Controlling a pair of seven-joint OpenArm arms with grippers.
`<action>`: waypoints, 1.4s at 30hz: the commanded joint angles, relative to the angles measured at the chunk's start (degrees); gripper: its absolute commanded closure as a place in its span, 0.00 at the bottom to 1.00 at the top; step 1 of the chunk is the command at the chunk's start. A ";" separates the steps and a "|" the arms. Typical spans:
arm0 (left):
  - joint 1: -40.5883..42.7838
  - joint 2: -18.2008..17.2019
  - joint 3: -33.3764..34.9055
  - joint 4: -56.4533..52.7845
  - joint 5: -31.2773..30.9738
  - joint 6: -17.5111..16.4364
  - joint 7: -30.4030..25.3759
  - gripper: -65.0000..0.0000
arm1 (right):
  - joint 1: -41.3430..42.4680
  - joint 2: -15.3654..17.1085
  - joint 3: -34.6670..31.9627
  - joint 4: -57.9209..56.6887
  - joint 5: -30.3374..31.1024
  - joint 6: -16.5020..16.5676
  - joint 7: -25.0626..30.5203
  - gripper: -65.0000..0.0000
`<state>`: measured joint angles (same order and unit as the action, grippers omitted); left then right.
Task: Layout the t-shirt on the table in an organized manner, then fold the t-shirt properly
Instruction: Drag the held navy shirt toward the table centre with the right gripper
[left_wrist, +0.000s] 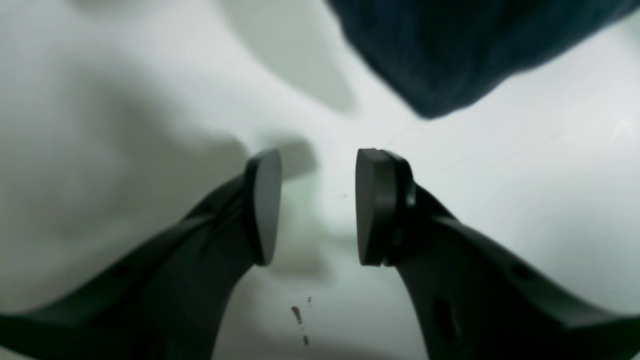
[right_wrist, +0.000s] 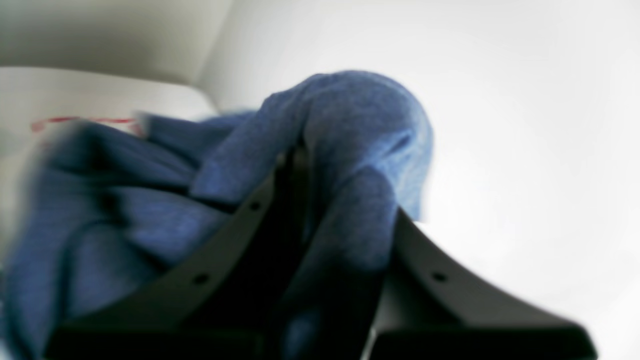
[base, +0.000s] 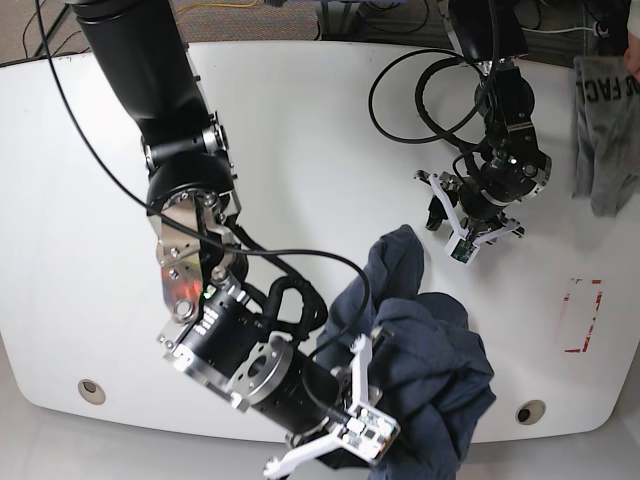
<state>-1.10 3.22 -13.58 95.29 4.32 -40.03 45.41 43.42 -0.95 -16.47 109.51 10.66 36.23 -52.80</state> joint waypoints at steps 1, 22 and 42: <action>-1.23 -0.02 0.09 0.76 -0.76 0.03 -1.14 0.65 | -2.06 0.12 0.34 0.77 -0.50 -0.05 0.71 0.99; -1.31 -0.10 3.17 -1.79 -0.76 0.03 -1.23 0.64 | -22.80 3.72 5.88 1.21 -0.59 -0.40 6.86 0.67; -4.39 0.86 4.49 -11.64 -0.58 0.03 -6.16 0.64 | -25.53 8.82 9.39 2.53 -0.68 -0.49 6.95 0.47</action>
<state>-4.16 3.81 -9.21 82.43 4.58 -39.94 40.64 16.29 6.22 -7.94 110.21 9.39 36.05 -47.55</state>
